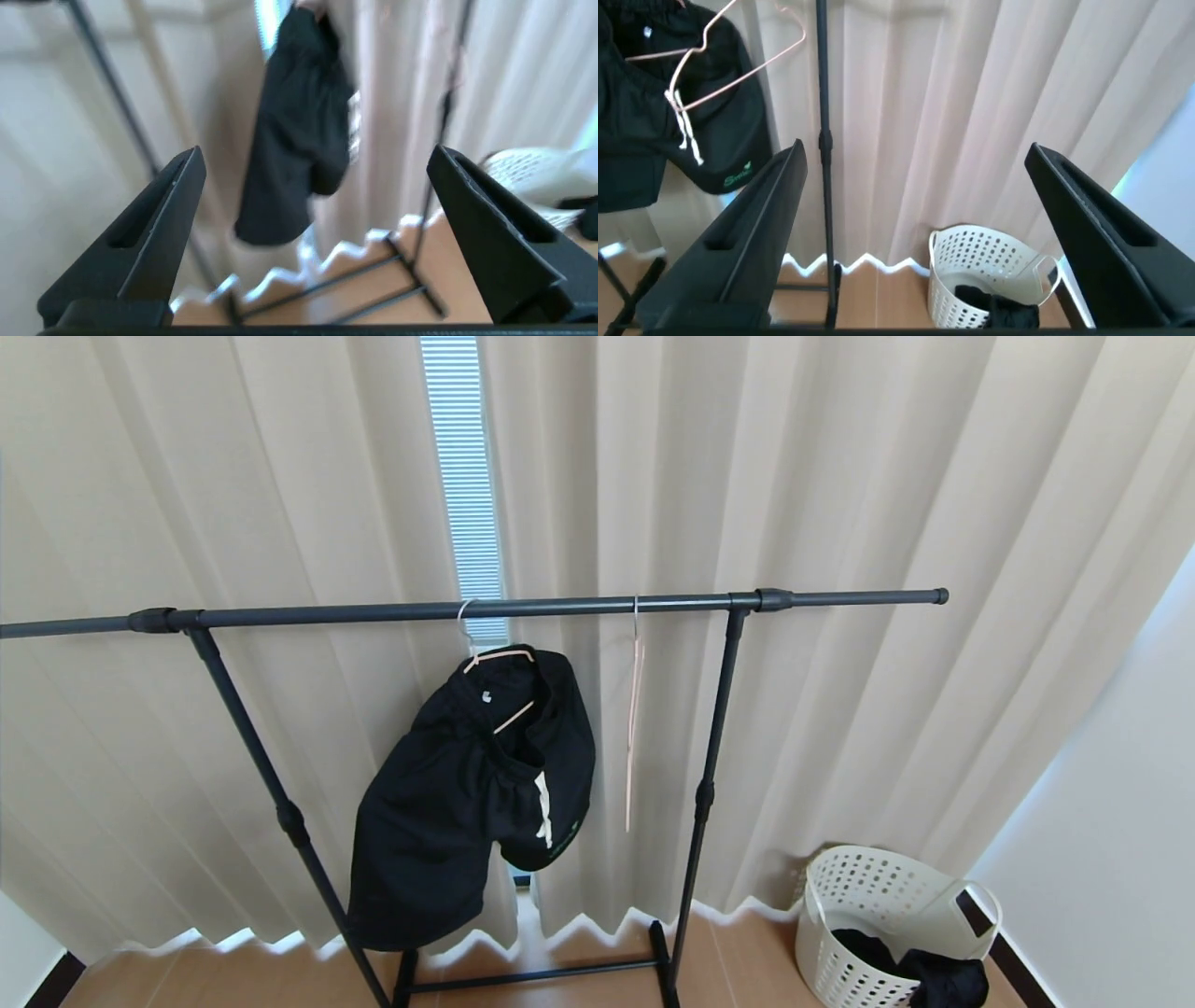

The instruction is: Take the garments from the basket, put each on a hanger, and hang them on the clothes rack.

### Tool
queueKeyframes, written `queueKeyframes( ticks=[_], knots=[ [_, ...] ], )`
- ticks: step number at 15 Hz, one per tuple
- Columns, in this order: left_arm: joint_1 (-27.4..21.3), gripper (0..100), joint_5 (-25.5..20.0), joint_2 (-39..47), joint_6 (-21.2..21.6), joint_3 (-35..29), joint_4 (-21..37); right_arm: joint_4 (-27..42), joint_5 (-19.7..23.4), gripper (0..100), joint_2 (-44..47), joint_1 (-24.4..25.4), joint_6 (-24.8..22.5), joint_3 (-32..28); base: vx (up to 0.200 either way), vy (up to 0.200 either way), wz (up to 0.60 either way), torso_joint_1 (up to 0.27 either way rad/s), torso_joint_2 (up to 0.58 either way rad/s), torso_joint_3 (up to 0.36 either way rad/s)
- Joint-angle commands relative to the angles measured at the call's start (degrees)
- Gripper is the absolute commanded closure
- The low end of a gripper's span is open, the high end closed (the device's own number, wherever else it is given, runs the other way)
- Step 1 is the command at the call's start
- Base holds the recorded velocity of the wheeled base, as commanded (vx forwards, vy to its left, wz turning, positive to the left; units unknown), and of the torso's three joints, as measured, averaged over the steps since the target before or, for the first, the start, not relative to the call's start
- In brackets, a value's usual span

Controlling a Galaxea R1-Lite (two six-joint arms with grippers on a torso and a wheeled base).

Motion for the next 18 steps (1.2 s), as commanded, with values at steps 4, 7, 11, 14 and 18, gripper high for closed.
queueKeyframes(
  ticks=[4,7,11,14,18],
  knots=[
    [0.0,0,-0.1,-1.4,-3.1,0.0,0.3,0.4,0.4,0,-1.1,-0.2,2.1,0.0,0.0,0.0,0.0,0.0,0.0,0.0],
    [0.0,0,-0.8,-1.4,-3.3,0.0,0.3,0.4,1.0,0,-0.7,0.3,2.0,0.0,0.0,0.0,0.0,0.0,0.0,0.0],
    [0.0,0,-0.8,-1.4,-4.0,0.0,0.3,0.4,1.7,0,1.4,1.4,1.7,0.0,0.0,0.0,0.0,0.0,0.0,0.0],
    [0.0,0,-1.0,-1.4,-3.9,0.0,0.3,0.4,2.0,0,1.1,1.4,1.5,0.0,0.0,0.0,0.0,0.0,0.0,0.0],
    [0.0,0,-1.0,-1.4,-3.9,0.0,0.3,0.4,2.0,0,1.1,1.4,1.5,0.0,0.0,0.0,0.0,-0.087,0.2,0.114]
  ],
)
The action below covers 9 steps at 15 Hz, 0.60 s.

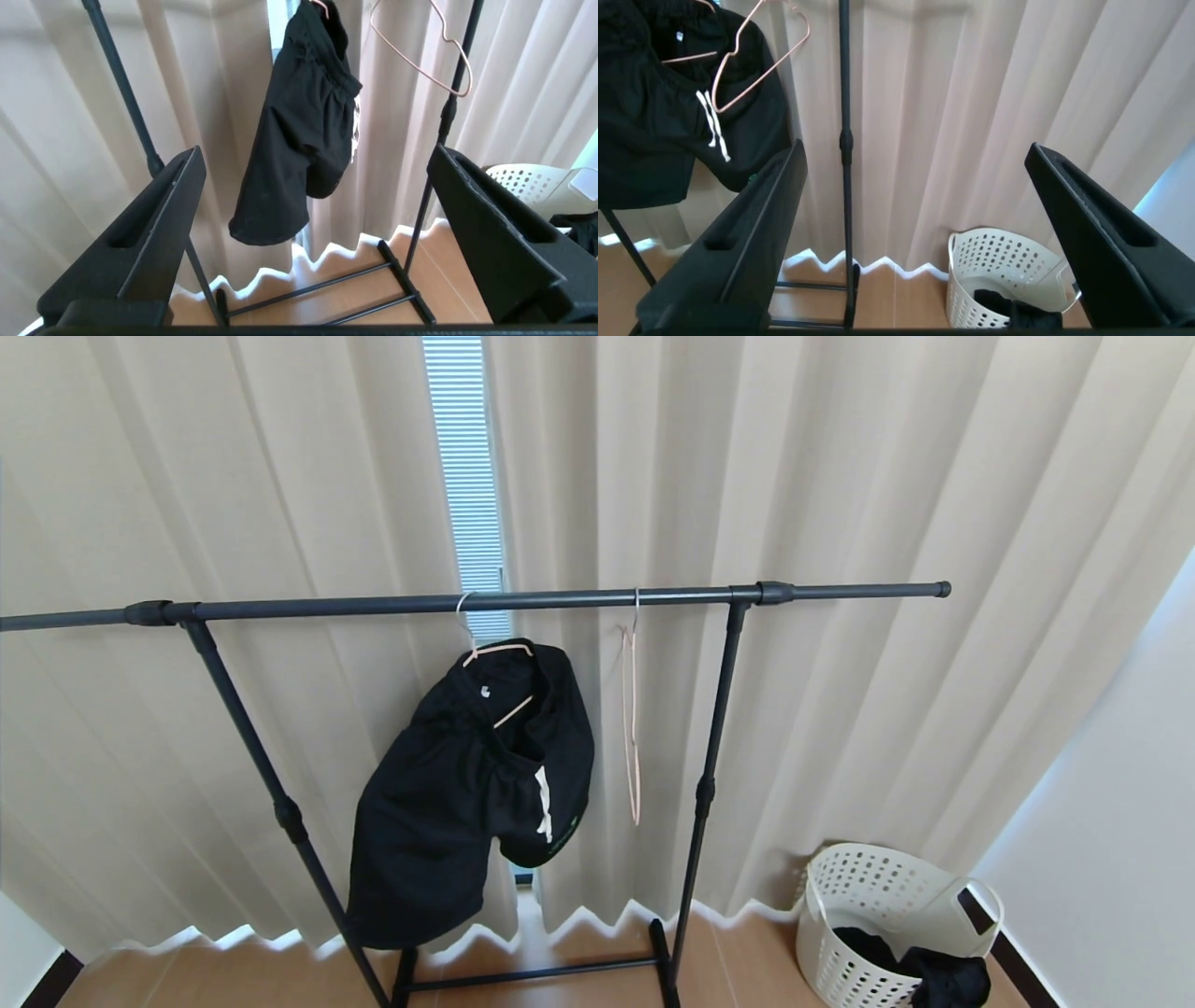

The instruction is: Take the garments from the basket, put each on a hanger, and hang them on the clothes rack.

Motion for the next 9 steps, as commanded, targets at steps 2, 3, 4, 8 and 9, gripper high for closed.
queueKeyframes(
  ticks=[2,3,4,8,9],
  knots=[
    [-0.1,0,0.0,0.1,0.0,0.0,0.0,0.0,0.0,0,0.2,-0.1,0.0,0.0,0.0,0.0,0.0,-0.139,0.34,0.178],
    [-0.1,0,0.0,0.0,0.0,0.0,0.0,0.0,0.0,0,0.2,-0.2,0.0,0.0,0.0,0.0,0.0,-0.144,0.33,0.188],
    [-0.1,0,-0.2,0.1,0.0,0.0,0.0,0.0,0.0,0,0.0,-0.2,0.0,0.0,0.0,0.0,0.0,-0.163,0.34,0.173],
    [-0.1,0,-0.3,0.0,0.0,0.0,0.0,0.0,0.0,0,-1.4,-0.6,0.0,0.0,0.0,0.0,0.0,-0.145,0.33,0.183],
    [-0.1,0,-0.3,0.1,0.0,0.0,0.0,0.0,0.0,0,-1.5,-0.6,0.0,0.0,0.0,0.0,0.0,-0.154,0.34,0.193]
  ],
)
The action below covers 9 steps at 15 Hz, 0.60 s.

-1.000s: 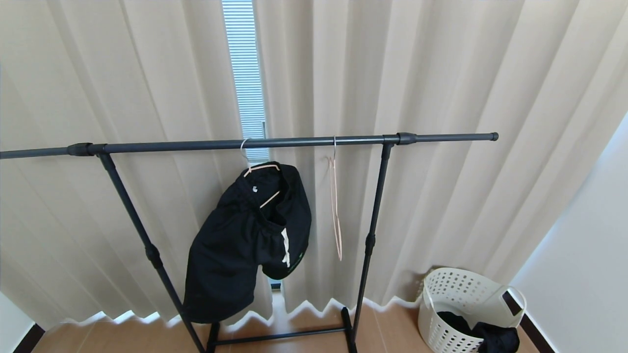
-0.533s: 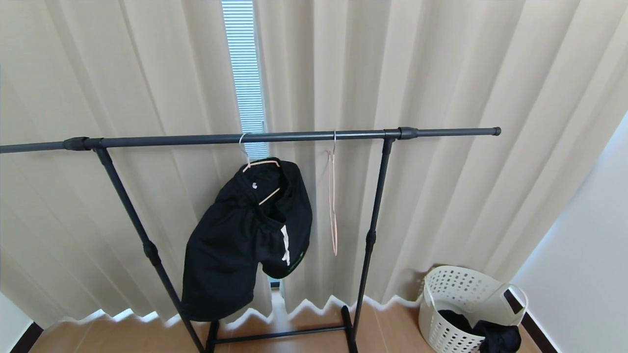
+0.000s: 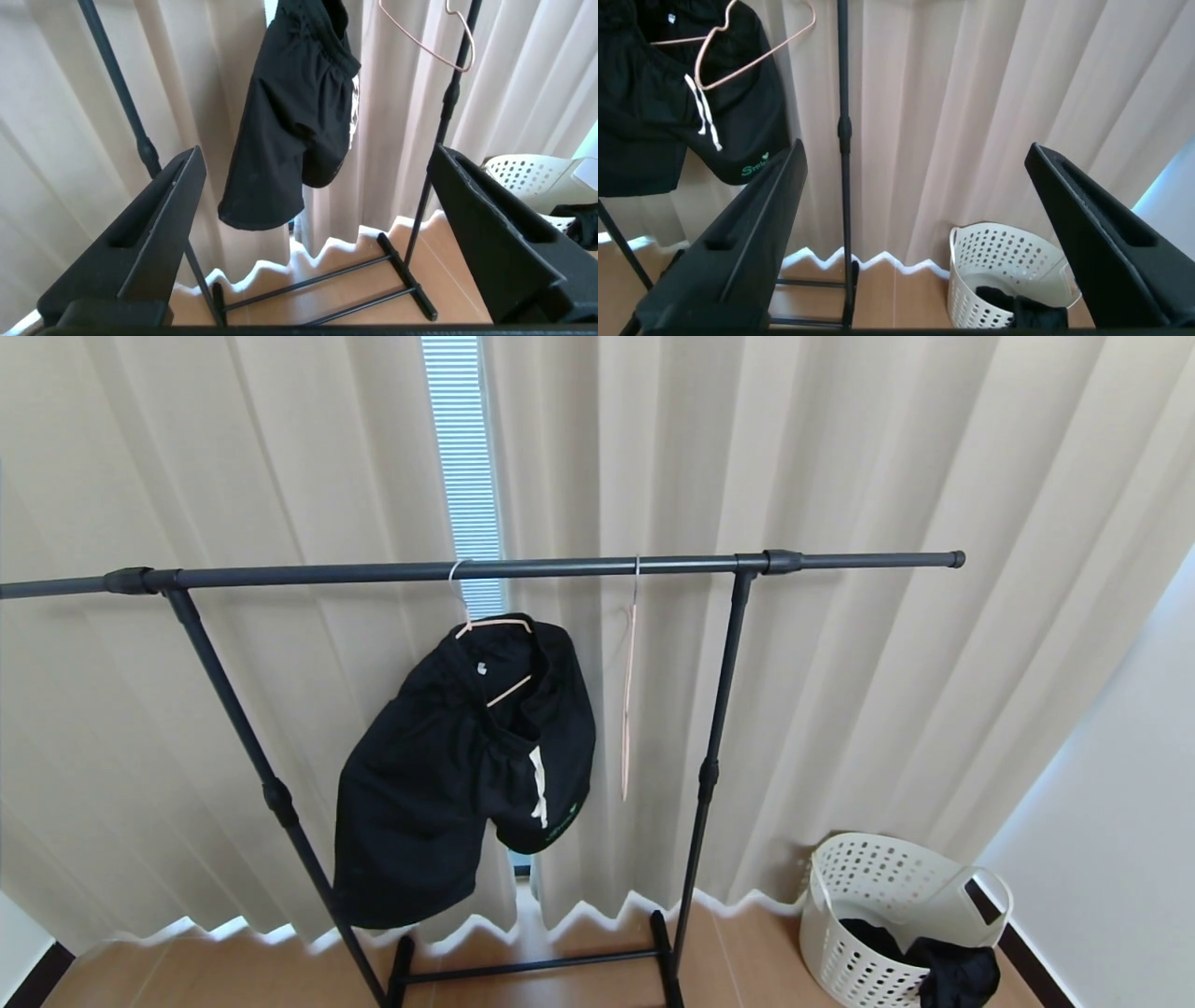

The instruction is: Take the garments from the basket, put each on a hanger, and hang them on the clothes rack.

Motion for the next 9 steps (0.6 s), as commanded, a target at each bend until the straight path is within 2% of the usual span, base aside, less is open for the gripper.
queueKeyframes(
  ticks=[1,9],
  knots=[
    [0.0,0,-0.1,0.0,0.0,0.0,0.0,0.0,0.0,0,-0.3,-0.1,0.0,0.0,0.0,0.0,0.0,-0.149,0.34,0.198],
    [0.0,0,0.0,0.1,0.0,0.0,0.0,0.0,0.0,0,-0.6,-0.2,0.0,0.0,0.0,0.0,0.0,-0.159,0.37,0.21]
  ],
)
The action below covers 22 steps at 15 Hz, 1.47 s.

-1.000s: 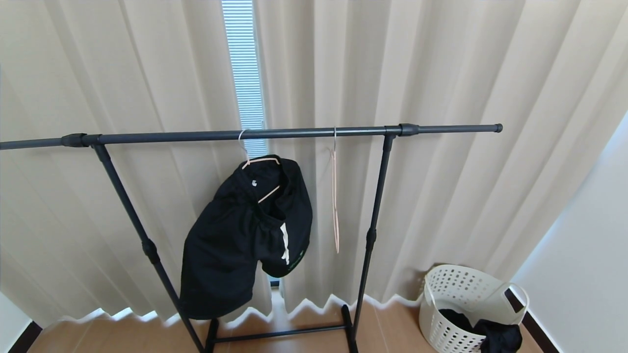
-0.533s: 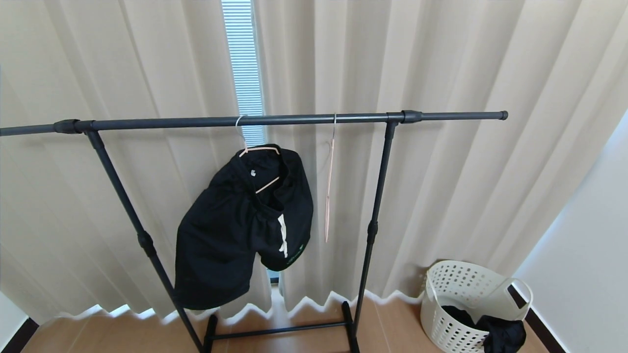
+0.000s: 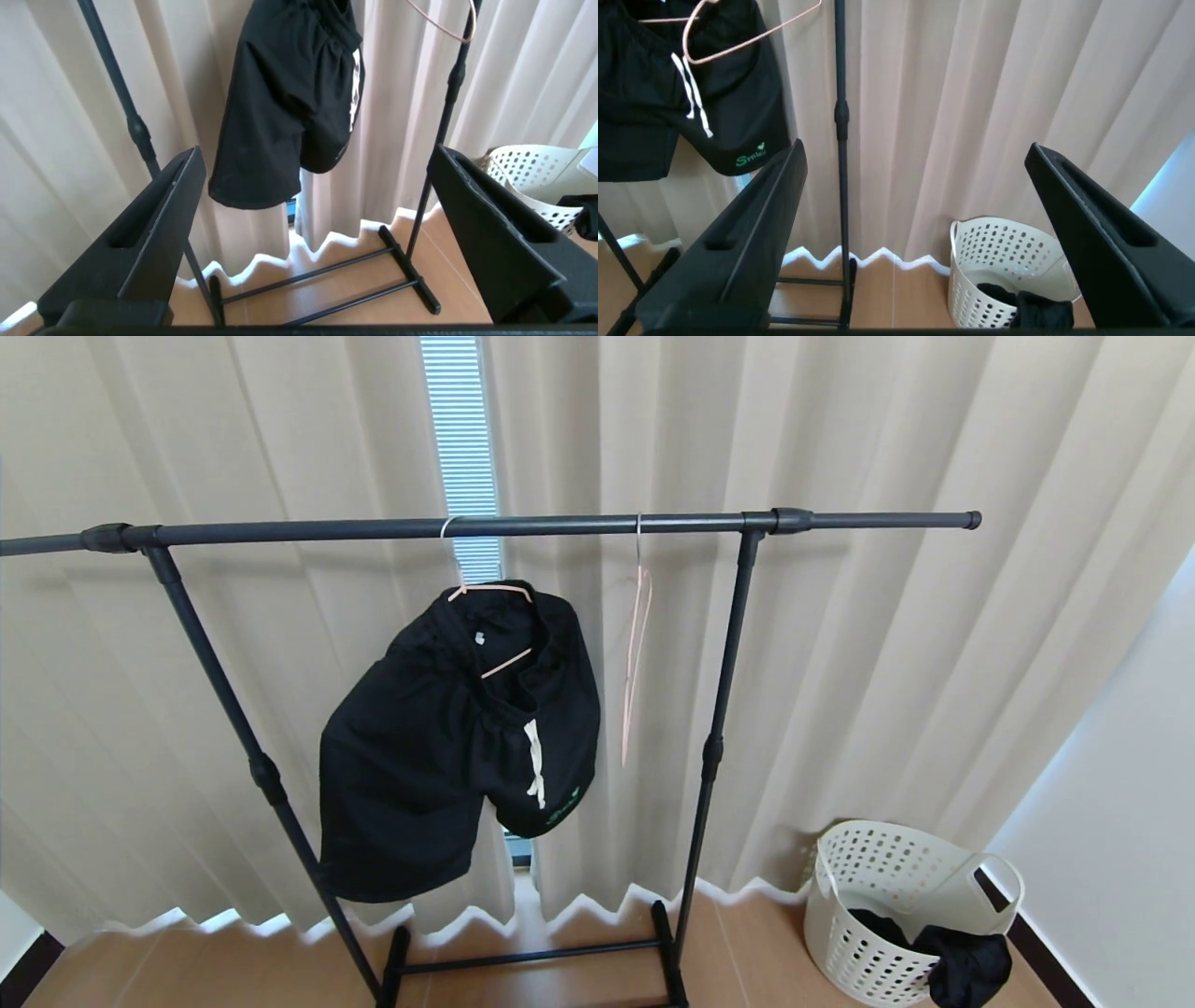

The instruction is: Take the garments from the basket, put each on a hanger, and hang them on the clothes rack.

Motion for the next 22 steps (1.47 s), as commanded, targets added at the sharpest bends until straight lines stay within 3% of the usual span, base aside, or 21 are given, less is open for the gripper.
queueKeyframes(
  ticks=[1,22],
  knots=[
    [0.0,0,0.0,0.1,0.0,0.0,0.0,0.0,0.0,0,0.0,0.0,0.0,0.0,0.0,0.0,0.0,-0.154,0.4,0.227],
    [0.0,0,0.0,0.0,0.0,0.0,0.0,-0.1,0.0,0,-0.1,0.0,0.0,0.0,0.0,0.0,0.0,-0.176,0.51,0.327]
  ],
)
